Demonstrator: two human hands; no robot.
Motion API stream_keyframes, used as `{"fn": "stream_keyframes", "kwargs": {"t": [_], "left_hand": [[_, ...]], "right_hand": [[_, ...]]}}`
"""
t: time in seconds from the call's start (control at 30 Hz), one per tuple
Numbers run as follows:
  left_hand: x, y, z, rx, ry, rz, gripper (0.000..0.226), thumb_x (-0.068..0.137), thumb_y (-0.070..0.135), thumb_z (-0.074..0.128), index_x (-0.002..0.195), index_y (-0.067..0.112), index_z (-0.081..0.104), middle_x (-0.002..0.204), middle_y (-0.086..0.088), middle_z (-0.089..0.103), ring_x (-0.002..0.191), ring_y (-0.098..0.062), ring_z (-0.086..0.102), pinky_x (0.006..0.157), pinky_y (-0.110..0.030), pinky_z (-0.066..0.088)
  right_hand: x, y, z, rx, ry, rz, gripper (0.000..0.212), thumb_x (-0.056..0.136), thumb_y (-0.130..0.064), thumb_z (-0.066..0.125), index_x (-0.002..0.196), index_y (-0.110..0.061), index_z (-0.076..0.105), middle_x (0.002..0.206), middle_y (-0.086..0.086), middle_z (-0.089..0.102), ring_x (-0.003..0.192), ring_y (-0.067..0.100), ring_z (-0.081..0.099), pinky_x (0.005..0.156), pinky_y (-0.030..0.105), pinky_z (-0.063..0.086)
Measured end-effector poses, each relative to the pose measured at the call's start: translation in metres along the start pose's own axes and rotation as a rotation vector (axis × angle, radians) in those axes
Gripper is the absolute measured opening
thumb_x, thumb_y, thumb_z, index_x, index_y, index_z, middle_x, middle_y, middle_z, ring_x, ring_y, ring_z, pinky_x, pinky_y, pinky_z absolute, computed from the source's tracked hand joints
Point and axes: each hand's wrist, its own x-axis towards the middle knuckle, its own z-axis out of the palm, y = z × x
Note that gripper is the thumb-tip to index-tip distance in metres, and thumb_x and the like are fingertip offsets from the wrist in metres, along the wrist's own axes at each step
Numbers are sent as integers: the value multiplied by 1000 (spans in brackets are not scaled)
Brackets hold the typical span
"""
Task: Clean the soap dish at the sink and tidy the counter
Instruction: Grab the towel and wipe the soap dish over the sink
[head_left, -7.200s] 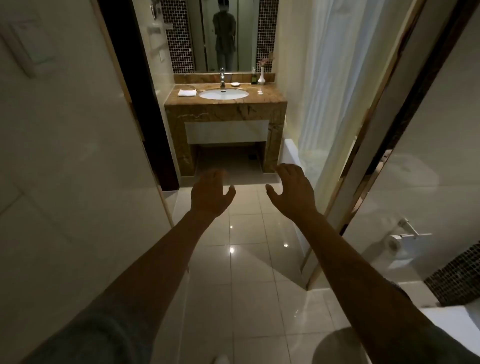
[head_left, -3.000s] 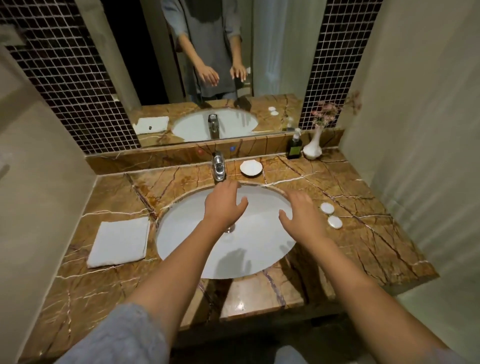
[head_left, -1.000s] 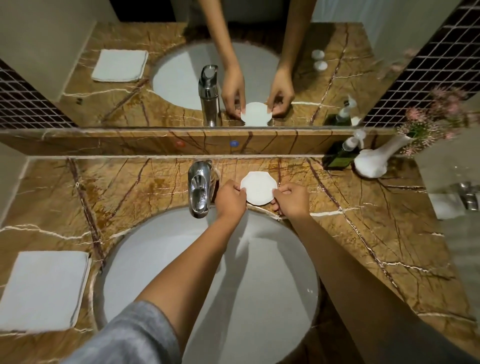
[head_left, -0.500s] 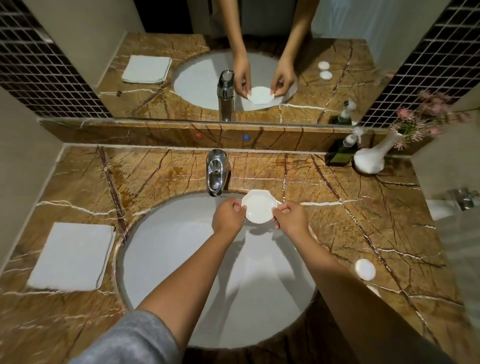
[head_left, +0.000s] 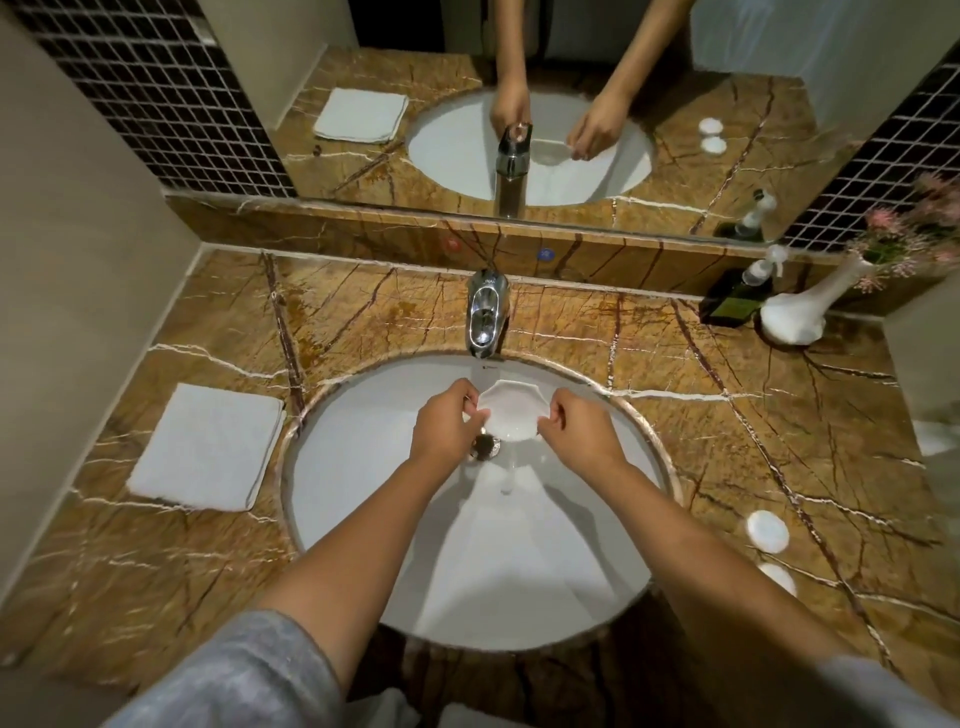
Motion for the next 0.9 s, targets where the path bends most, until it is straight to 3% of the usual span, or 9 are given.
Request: {"fn": "stream_keyframes", "kwargs": {"t": [0.2, 0.37, 0.53, 0.67, 0.77, 0.9], "left_hand": [[-11, -9, -9, 87, 58, 55, 12, 93, 24, 55, 87, 16, 48, 86, 0, 67, 74, -25, 60, 61, -37, 45], [-27, -19, -5, 127, 111, 73, 10, 91, 19, 55, 89, 15, 47, 71, 0, 56, 64, -27, 50, 53, -34, 32], [-28, -27, -3, 25, 99, 17, 14, 92, 21, 56, 85, 17, 45, 82, -4, 65, 67, -27, 55, 58, -37, 42], [-24, -42, -11, -52, 45, -37, 15, 92, 26, 58, 86, 20, 45, 85, 3, 63, 72, -23, 59, 63, -36, 46], [-20, -59, -30, -154, -11, -67, 13, 90, 24, 61, 92, 19, 50, 77, 10, 53, 65, -23, 56, 66, -39, 51], [-26, -84, -60, -374, 24, -129, 12, 88, 21, 62, 96, 20, 53, 78, 3, 52, 51, -16, 54, 59, -34, 47]], "right_hand": [[-7, -9, 10, -223, 41, -195, 15, 94, -22, 47, 90, -8, 50, 74, 16, 64, 69, 37, 58, 53, 34, 36], [-17, -14, 20, -286, 61, -261, 12, 95, -15, 43, 102, -7, 50, 79, 19, 65, 69, 40, 58, 52, 34, 34], [-21, -18, 26, -262, 73, -261, 12, 95, -14, 42, 101, -7, 50, 80, 19, 65, 70, 41, 58, 53, 35, 35], [-22, -22, 29, -169, 13, -221, 15, 97, -21, 44, 90, -9, 47, 71, 15, 60, 66, 37, 55, 54, 36, 37], [-17, -39, 31, 67, -100, -163, 22, 98, -27, 45, 84, -11, 47, 66, 9, 59, 63, 30, 55, 58, 34, 39], [-8, -81, 49, 233, -147, -101, 23, 98, -23, 44, 78, -12, 45, 66, 10, 57, 57, 25, 53, 54, 32, 41]]}}
